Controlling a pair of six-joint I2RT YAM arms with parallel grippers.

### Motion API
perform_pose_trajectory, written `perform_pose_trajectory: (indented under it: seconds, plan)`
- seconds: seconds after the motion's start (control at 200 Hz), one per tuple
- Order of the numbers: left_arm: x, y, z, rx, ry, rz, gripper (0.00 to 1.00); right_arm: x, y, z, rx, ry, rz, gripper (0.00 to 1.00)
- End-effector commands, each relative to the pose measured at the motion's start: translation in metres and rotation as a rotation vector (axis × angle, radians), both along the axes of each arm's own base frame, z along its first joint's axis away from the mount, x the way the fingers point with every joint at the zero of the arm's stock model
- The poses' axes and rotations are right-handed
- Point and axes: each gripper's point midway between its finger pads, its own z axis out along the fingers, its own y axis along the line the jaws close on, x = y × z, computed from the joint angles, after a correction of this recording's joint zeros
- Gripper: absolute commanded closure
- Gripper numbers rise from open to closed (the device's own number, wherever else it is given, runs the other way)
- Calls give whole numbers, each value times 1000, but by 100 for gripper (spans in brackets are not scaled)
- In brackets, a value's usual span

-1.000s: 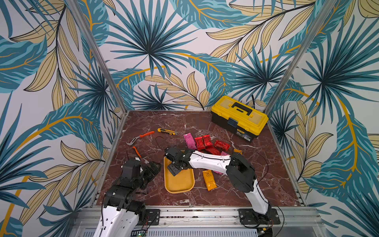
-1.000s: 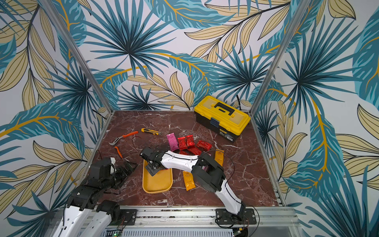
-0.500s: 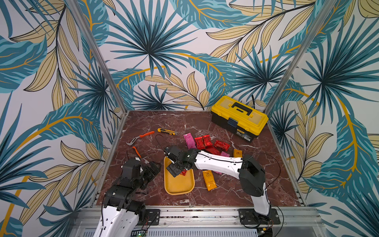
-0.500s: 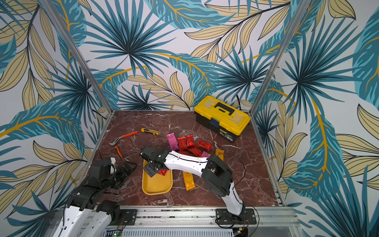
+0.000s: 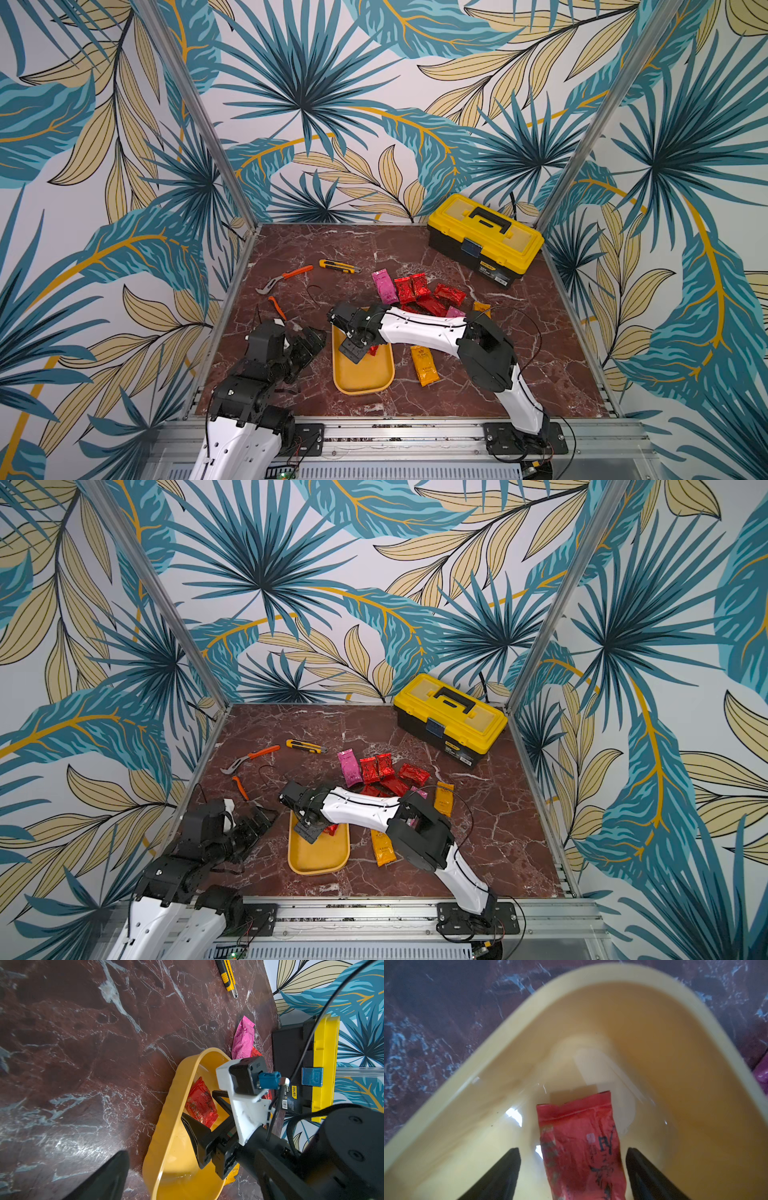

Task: Take the tea bags out of the storage box
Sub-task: Pick up the tea bag from the storage box.

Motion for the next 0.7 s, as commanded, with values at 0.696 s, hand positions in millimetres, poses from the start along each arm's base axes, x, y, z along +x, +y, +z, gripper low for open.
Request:
perform_pose_trajectory:
  seconds: [0.696]
  plan:
    - [-5, 2, -13, -1, 23, 13, 0, 4, -9, -28, -52, 79, -35, 22]
